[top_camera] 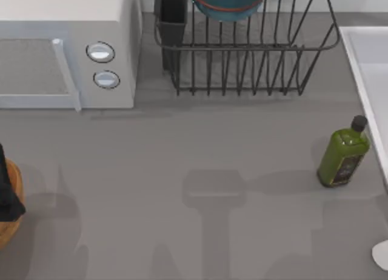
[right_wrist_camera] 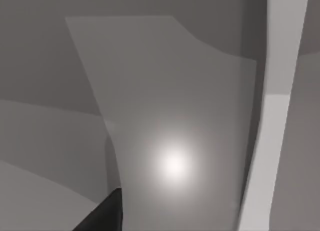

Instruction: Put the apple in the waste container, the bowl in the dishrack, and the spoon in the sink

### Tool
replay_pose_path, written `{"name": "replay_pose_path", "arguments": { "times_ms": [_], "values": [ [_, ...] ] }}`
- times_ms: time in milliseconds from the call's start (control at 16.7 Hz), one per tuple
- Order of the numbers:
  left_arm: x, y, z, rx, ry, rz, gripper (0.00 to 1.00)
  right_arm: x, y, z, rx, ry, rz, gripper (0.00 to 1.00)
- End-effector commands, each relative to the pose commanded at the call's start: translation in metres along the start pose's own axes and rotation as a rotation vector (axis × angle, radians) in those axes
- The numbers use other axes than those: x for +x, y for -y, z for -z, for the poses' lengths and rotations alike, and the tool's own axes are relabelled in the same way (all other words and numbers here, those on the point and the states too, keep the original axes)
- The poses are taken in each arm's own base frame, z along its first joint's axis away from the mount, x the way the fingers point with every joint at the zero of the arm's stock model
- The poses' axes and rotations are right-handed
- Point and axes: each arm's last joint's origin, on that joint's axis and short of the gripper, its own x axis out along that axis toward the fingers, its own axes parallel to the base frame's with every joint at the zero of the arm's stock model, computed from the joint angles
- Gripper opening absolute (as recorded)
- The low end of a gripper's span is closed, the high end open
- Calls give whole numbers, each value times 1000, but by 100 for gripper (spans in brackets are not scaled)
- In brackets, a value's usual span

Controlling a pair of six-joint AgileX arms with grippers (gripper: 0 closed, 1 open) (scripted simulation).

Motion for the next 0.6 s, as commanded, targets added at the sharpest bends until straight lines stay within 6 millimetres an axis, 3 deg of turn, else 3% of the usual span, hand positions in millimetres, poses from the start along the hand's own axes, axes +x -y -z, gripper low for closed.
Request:
{"name": "replay_pose_path", "arguments": {
  "times_ms": [120, 600],
  "values": [
    [0, 0, 0, 0, 0, 0, 100, 0, 0, 0, 0, 0, 0, 100],
    [0, 0, 0, 0, 0, 0, 100, 0, 0, 0, 0, 0, 0, 40]
  ]
}}
